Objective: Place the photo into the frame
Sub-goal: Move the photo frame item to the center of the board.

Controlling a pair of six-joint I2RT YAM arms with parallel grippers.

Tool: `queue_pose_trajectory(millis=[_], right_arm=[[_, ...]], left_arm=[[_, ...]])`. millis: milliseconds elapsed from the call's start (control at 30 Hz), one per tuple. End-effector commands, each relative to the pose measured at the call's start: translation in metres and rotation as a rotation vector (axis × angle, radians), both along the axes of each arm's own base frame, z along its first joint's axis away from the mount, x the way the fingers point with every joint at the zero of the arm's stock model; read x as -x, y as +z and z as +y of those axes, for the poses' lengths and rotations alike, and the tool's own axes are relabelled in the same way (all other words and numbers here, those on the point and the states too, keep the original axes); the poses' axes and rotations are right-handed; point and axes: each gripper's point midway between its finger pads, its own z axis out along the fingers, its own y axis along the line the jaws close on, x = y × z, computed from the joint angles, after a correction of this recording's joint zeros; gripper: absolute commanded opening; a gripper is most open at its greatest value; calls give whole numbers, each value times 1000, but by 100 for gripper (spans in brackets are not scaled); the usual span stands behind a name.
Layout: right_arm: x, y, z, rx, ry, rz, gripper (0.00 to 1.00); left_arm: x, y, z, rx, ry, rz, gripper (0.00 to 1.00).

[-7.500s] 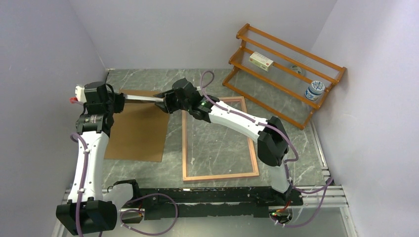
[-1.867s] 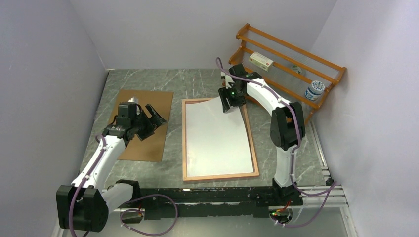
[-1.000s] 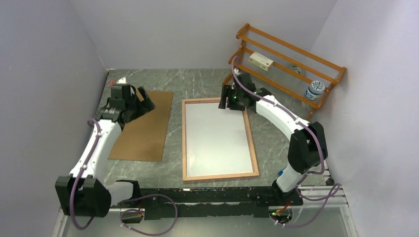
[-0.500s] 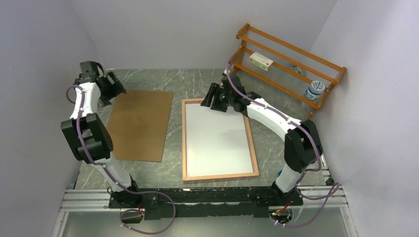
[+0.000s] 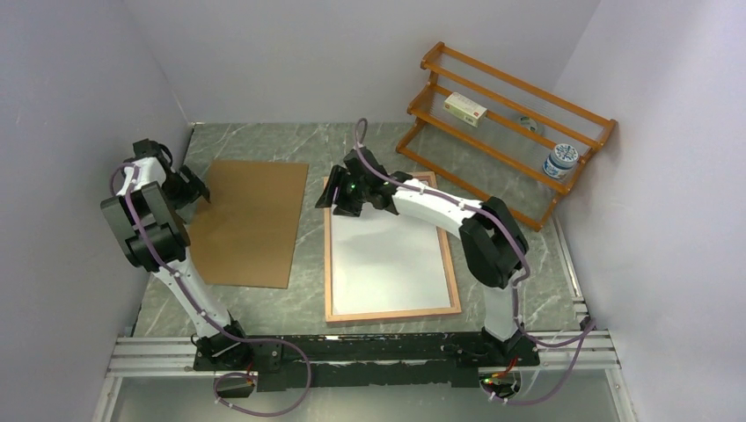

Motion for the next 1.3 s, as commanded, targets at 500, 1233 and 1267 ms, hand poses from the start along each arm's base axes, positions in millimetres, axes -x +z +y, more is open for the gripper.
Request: queue_pose_trajectory(millis=[500, 1233, 1267], right_arm=[[0, -29, 59, -73, 26, 77, 57], [14, -118, 90, 168, -29, 153, 55], [15, -117, 93, 152, -18, 156, 54]], left_arm=[[35, -34, -30, 121, 18, 37, 92], [78, -42, -72, 302, 31, 138, 89], [77, -43, -75, 331, 30, 139, 87]])
